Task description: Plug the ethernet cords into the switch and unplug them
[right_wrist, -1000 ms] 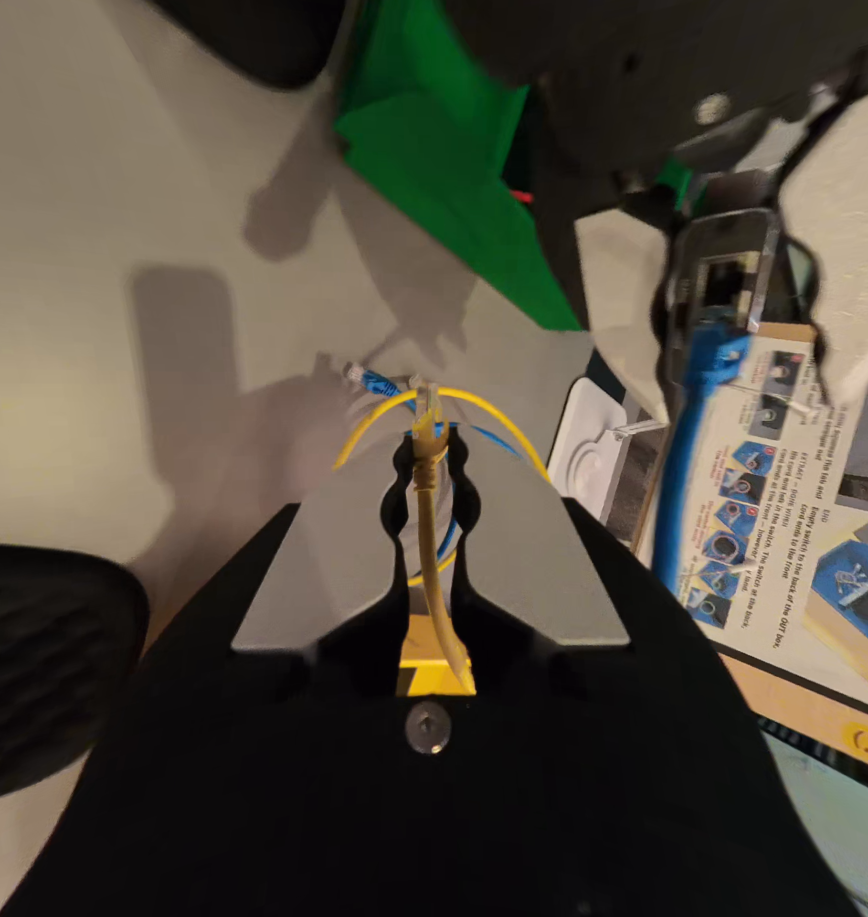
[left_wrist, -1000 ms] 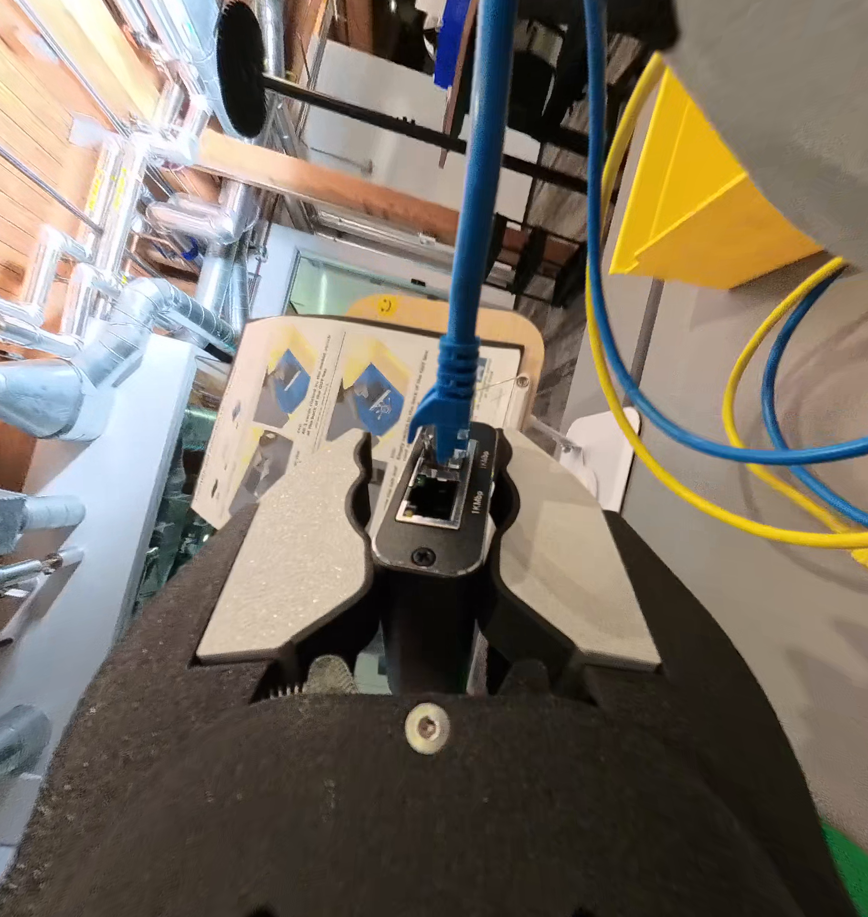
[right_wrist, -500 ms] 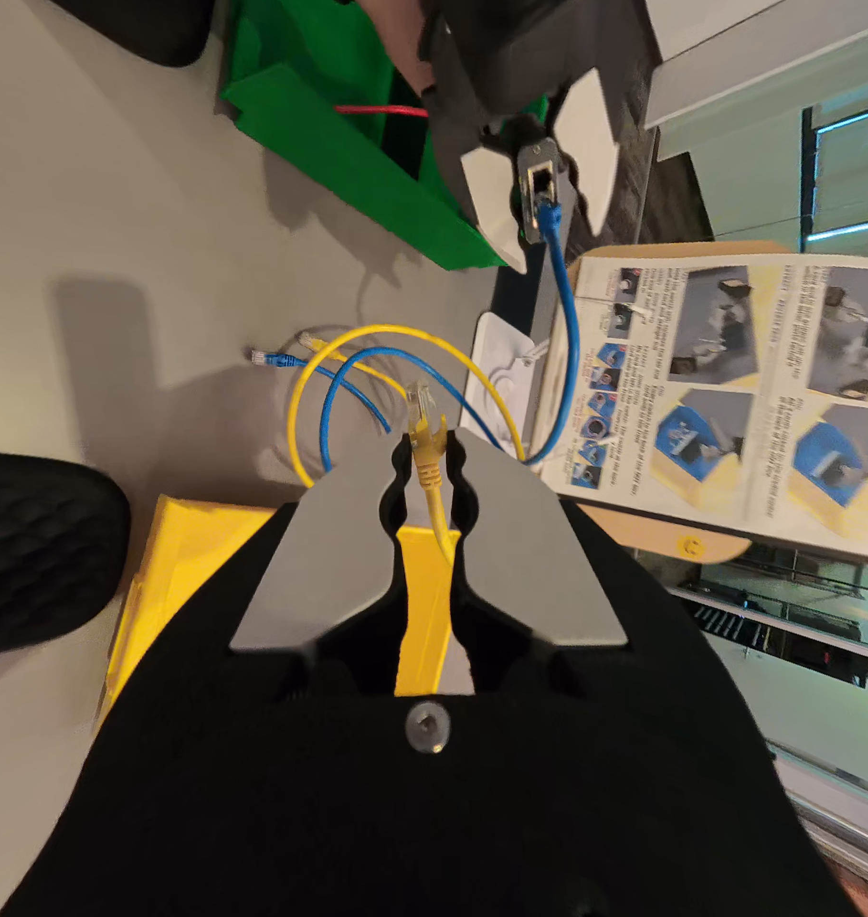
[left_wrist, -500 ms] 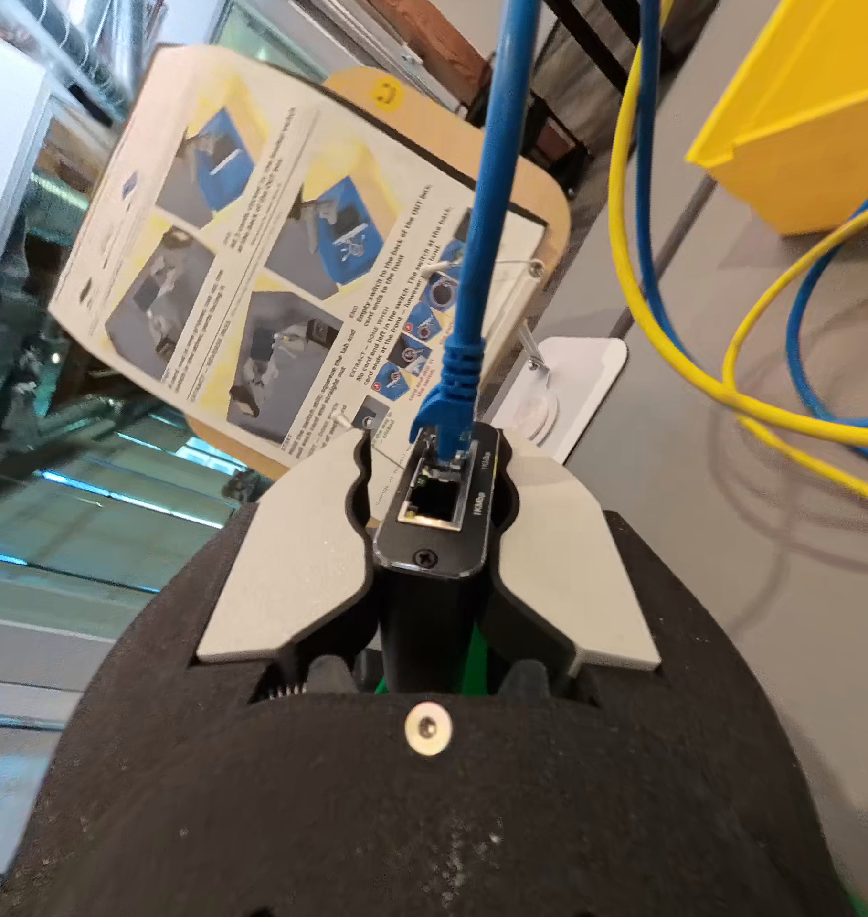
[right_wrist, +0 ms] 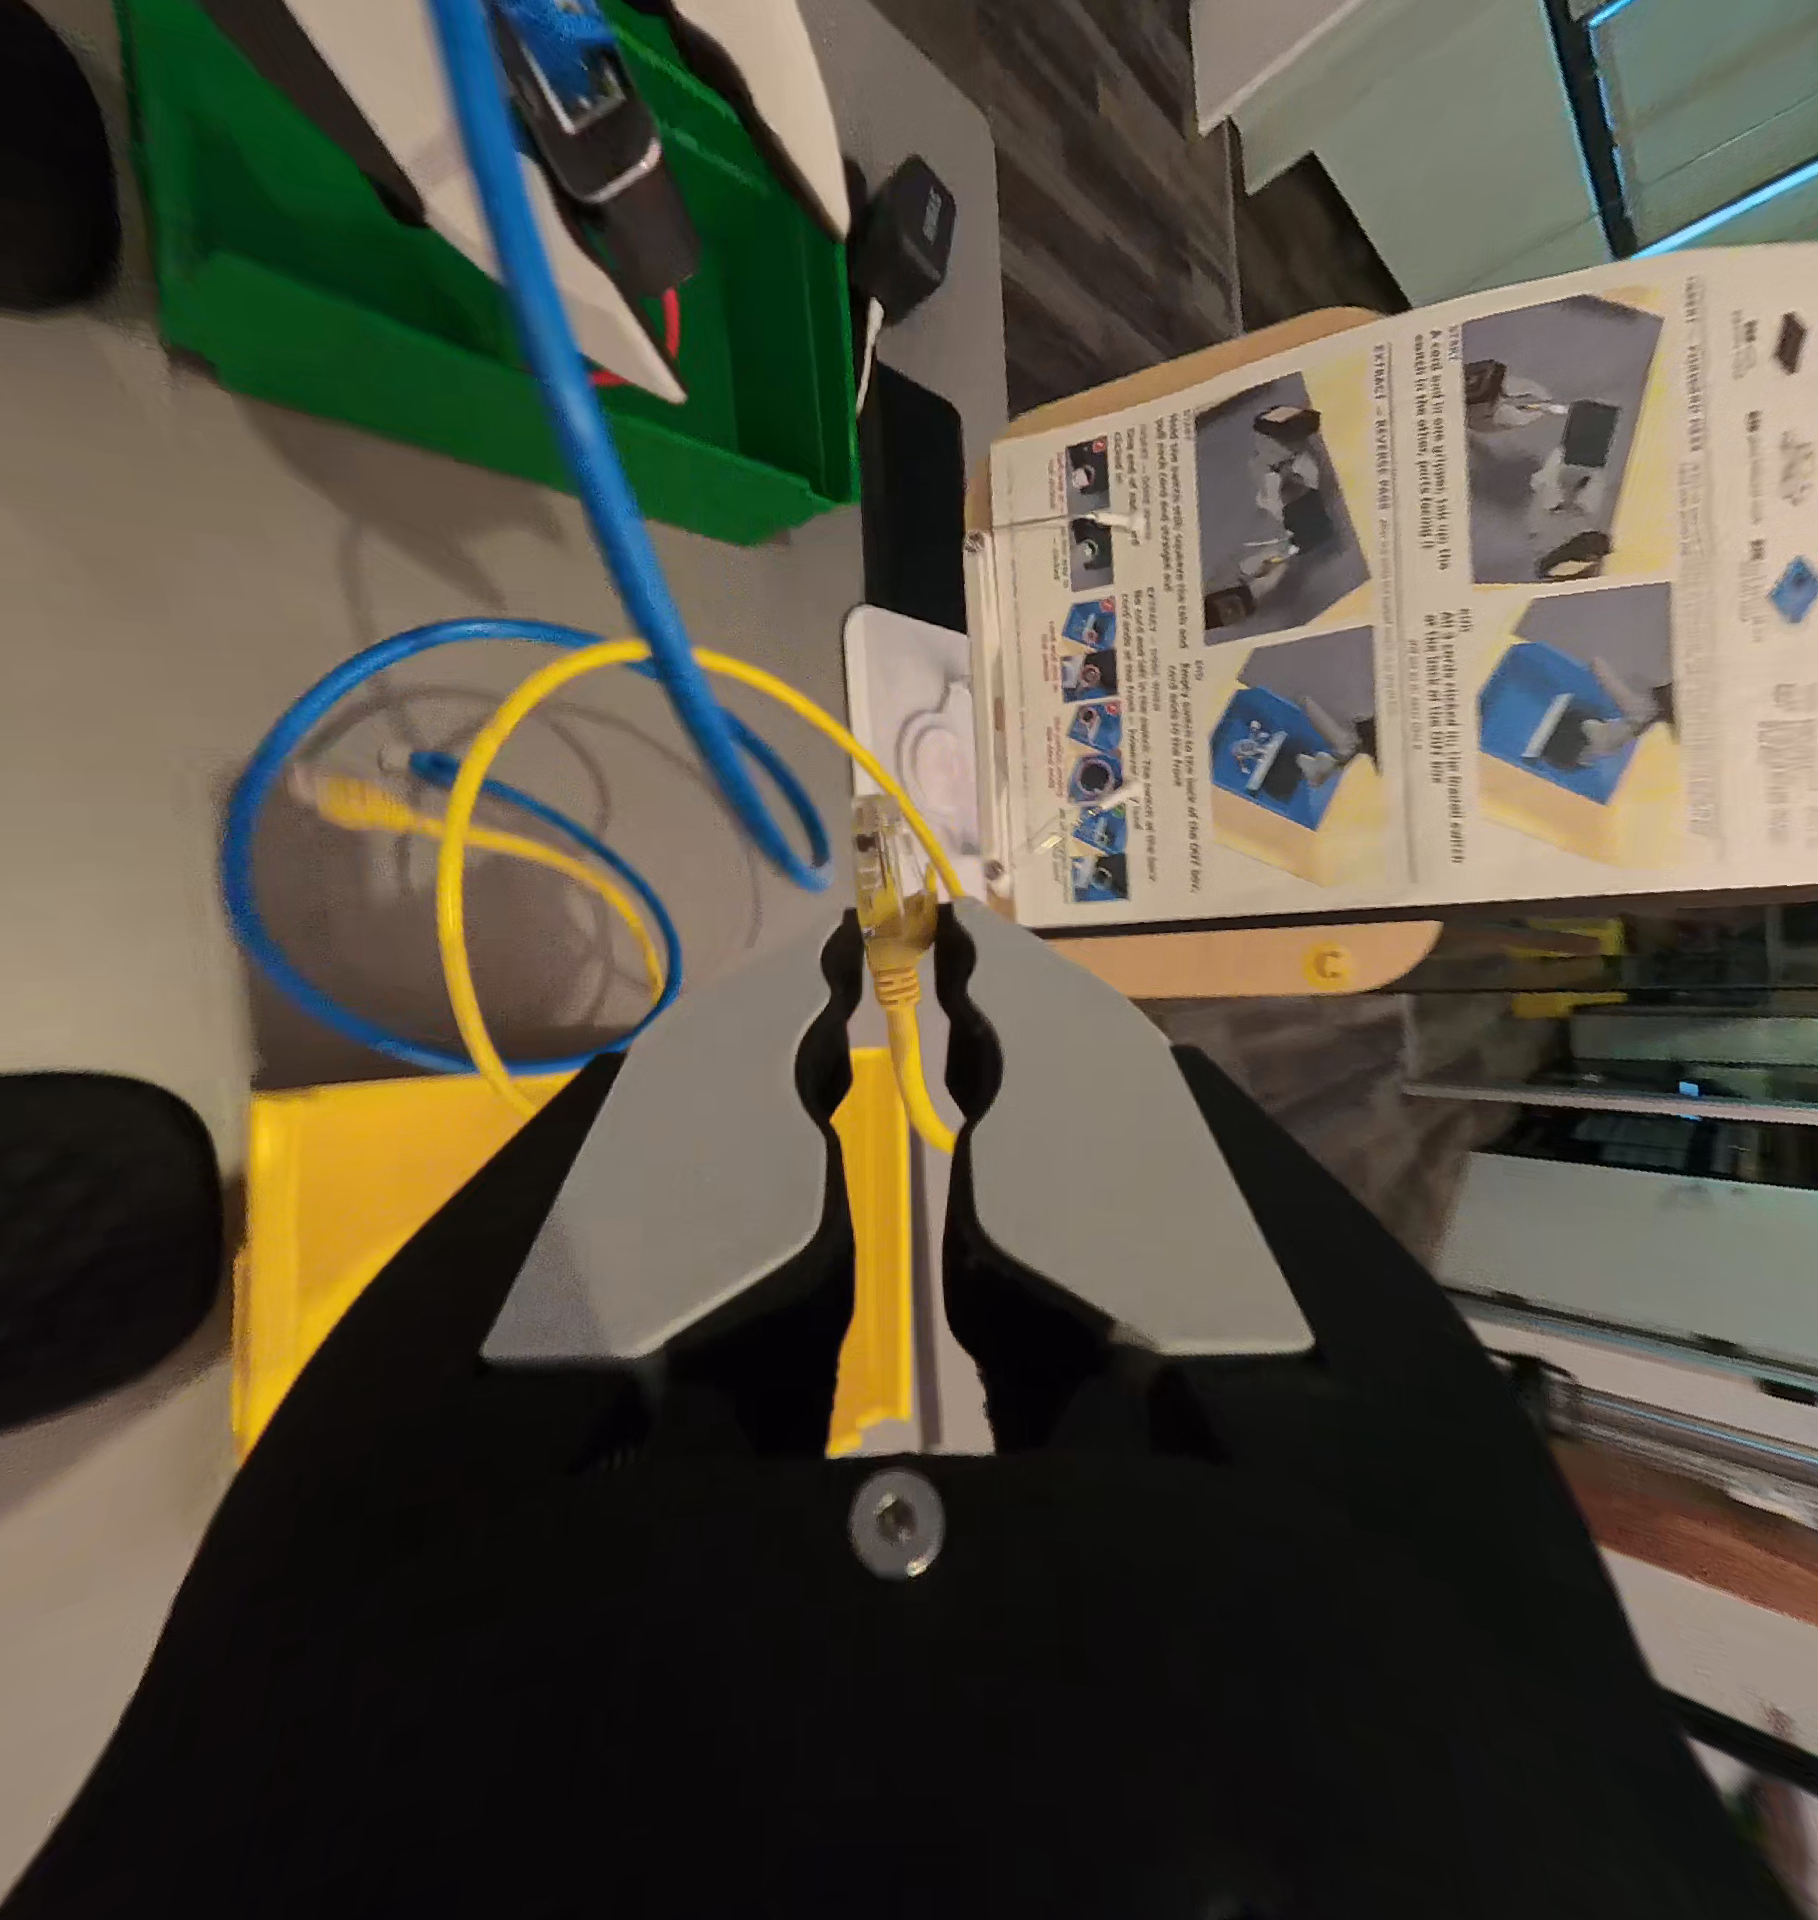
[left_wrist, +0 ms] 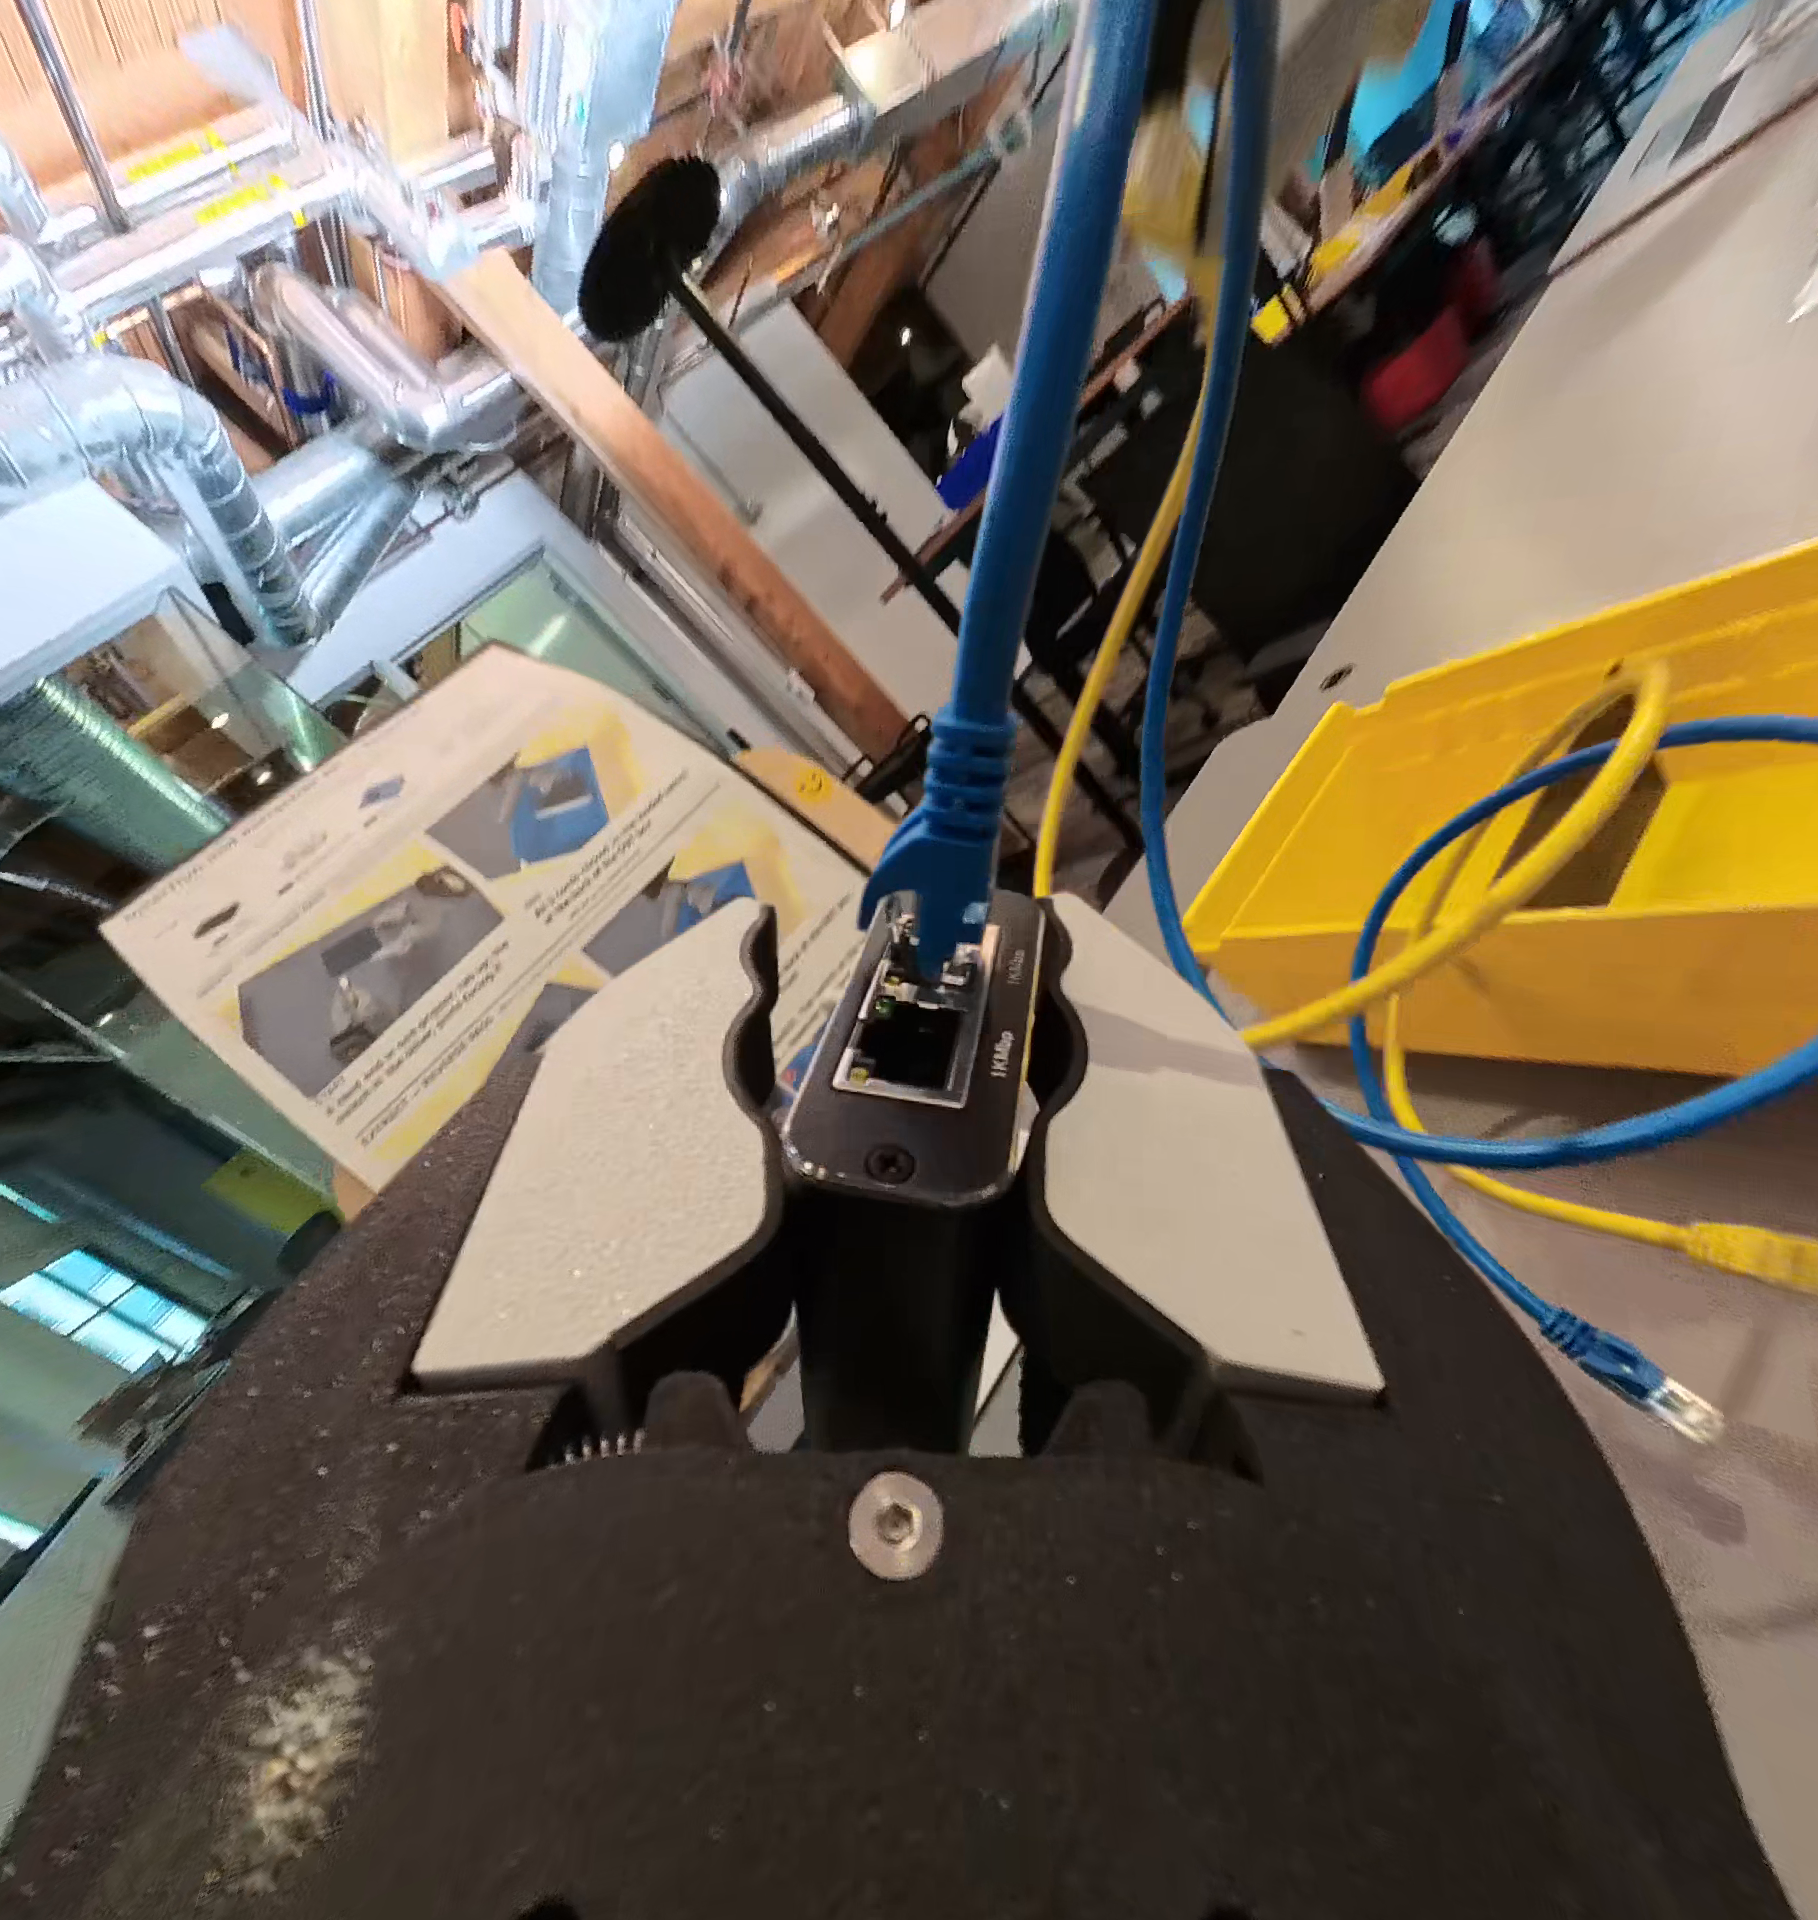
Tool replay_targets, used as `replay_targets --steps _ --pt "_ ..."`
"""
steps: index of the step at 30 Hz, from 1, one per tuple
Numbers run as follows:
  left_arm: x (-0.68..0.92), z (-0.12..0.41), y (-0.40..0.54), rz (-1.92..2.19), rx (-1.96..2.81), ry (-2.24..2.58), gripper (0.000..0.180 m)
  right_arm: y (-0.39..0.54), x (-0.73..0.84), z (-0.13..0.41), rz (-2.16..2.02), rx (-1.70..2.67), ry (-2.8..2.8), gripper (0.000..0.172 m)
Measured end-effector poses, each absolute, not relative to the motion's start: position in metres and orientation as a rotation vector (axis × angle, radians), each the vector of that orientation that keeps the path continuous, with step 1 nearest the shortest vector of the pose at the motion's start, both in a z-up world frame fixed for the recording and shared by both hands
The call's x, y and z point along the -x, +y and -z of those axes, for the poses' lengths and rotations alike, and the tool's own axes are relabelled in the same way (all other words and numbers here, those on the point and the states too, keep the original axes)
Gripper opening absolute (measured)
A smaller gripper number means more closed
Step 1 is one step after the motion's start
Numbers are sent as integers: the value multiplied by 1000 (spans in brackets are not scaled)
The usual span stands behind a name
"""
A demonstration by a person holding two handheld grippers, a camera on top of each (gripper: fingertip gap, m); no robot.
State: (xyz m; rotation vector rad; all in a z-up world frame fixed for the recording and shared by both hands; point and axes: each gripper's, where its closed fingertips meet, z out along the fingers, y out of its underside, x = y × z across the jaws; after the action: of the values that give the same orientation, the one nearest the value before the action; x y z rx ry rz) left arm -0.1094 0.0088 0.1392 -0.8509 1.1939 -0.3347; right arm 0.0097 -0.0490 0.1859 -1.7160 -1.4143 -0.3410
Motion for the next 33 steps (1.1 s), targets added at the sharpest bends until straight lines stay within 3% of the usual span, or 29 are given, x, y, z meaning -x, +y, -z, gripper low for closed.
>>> replay_targets --steps 6,10,17,26,33 --pt "122 -166 -18 385 796 1152 46 -33 25 -151 -259 1716 -1251 14" --pt "135 -176 -13 367 779 1107 46 -44 56 -158 -820 1496 -1026 14" --pt "148 -188 -19 511 769 1091 45 -22 48 -119 -1017 1382 -807 14" --pt "132 -162 -2 498 862 1187 45 -15 52 -38 -816 1623 -961 15" --pt "112 -138 7 496 910 1243 45 -21 44 -24 -406 1631 -990 39"
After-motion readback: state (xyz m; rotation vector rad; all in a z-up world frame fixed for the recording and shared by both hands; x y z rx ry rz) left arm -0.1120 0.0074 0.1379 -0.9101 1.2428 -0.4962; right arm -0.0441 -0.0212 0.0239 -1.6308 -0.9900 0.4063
